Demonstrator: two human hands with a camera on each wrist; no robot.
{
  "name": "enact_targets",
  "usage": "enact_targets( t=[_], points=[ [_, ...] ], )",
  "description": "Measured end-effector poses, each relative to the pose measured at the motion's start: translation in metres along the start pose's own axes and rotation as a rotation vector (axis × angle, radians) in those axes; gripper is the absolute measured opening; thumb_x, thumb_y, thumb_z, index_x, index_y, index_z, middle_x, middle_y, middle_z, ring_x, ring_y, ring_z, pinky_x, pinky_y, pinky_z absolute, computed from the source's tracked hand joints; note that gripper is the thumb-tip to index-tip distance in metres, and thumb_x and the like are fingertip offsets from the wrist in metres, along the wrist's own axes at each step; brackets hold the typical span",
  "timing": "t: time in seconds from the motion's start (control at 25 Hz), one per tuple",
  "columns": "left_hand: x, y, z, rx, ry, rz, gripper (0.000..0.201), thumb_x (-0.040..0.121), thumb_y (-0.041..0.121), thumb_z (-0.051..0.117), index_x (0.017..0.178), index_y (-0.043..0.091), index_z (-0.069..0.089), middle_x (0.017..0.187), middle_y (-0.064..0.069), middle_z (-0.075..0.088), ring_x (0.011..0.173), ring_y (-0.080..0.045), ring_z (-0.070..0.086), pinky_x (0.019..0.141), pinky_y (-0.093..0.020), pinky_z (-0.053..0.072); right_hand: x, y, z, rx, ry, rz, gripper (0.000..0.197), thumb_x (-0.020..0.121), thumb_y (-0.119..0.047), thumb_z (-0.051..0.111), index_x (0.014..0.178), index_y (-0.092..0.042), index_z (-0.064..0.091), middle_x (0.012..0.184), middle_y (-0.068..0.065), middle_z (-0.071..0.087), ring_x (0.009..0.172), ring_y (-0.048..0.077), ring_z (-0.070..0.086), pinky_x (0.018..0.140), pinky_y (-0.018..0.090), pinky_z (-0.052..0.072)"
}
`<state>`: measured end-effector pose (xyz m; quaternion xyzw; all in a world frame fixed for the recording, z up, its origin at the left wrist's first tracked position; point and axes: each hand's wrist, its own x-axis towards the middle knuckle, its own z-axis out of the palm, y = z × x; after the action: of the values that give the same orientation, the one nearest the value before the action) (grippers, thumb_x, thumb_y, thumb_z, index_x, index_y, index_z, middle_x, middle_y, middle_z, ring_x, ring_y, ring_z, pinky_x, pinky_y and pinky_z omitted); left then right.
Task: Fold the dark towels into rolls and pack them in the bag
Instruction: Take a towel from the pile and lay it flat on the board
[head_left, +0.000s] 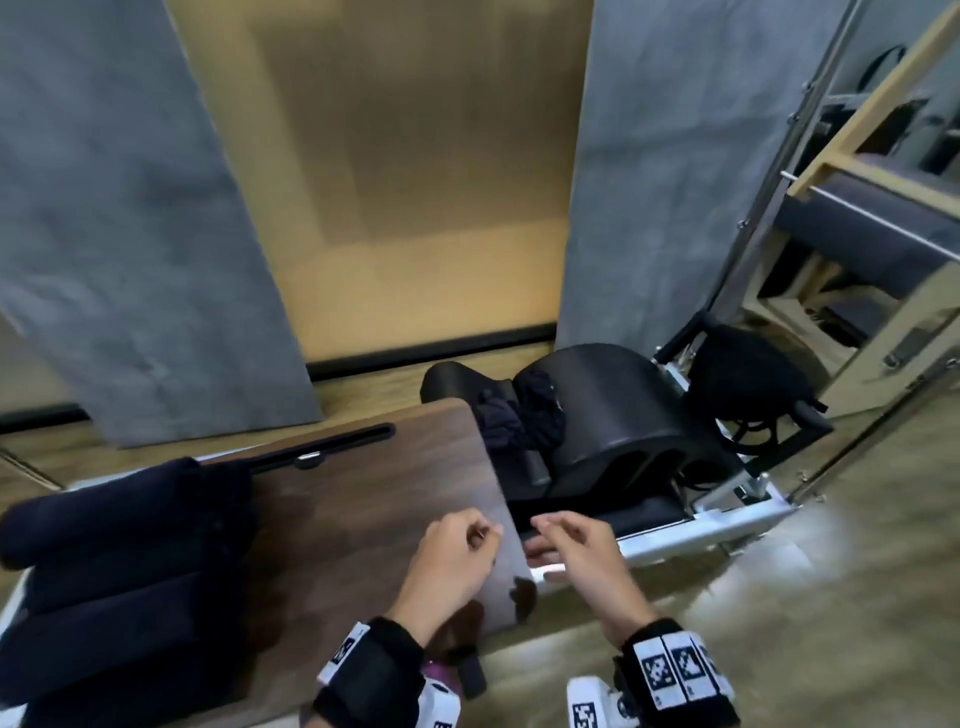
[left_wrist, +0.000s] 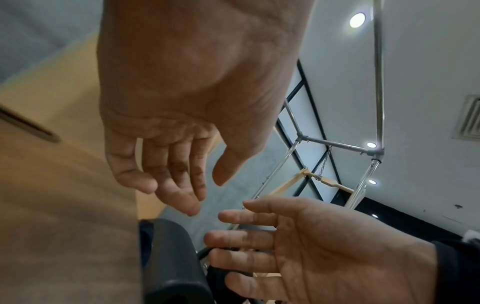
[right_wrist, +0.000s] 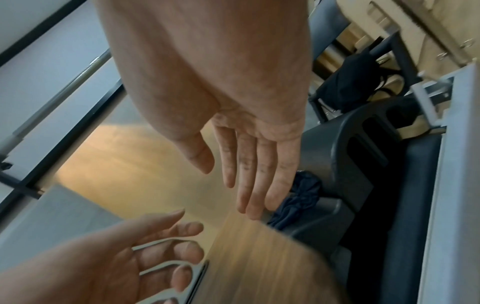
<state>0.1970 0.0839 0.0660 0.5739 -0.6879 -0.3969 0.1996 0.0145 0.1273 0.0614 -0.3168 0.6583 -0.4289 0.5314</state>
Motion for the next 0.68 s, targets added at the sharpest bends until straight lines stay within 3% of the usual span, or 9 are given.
enact_targets(
  t=[0.16,0.28,0.52,0.68],
  points=[
    [0.021,0.049,0.082,-0.119,-0.062,-0.005,0.025,0.100,0.028,0.065,0.079,0.017,0.070,0.071,-0.003,0.074,0.069,-0.021,0.070,0.076,-0.042,0.058,0.002,0.021,-0.087,0.045,0.018,0.011,0.016,0.103,-0.016,0.065,0.100,-0.004,0.074,0.093,0.024,0.077,0.071,0.019,0.072,0.053,0.017,0.050],
    [0.038,0.075,0.121,-0.182,-0.057,-0.005,0.019,0.101,0.027,0.064,0.085,0.020,0.071,0.075,-0.004,0.074,0.073,-0.023,0.071,0.078,-0.045,0.058,0.018,0.024,-0.129,0.047,0.009,0.023,0.014,0.102,-0.016,0.065,0.100,-0.006,0.075,0.091,0.022,0.077,0.074,0.018,0.073,0.054,0.016,0.050],
    [0.115,0.088,0.154,-0.193,0.117,-0.052,0.020,0.100,0.030,0.063,0.080,0.025,0.065,0.074,0.004,0.069,0.072,-0.015,0.065,0.075,-0.039,0.057,0.091,0.002,-0.158,-0.049,-0.081,0.070,0.017,0.103,-0.016,0.060,0.102,-0.011,0.076,0.093,0.013,0.080,0.078,0.023,0.075,0.067,0.031,0.050],
    [0.213,0.075,0.159,-0.160,0.224,-0.230,0.017,0.098,0.029,0.063,0.085,0.020,0.070,0.083,0.001,0.073,0.086,-0.023,0.070,0.080,-0.039,0.057,0.175,-0.014,-0.163,-0.158,-0.106,0.104,0.016,0.103,-0.014,0.059,0.103,-0.008,0.074,0.089,0.013,0.079,0.075,0.024,0.074,0.063,0.028,0.049]
  ],
)
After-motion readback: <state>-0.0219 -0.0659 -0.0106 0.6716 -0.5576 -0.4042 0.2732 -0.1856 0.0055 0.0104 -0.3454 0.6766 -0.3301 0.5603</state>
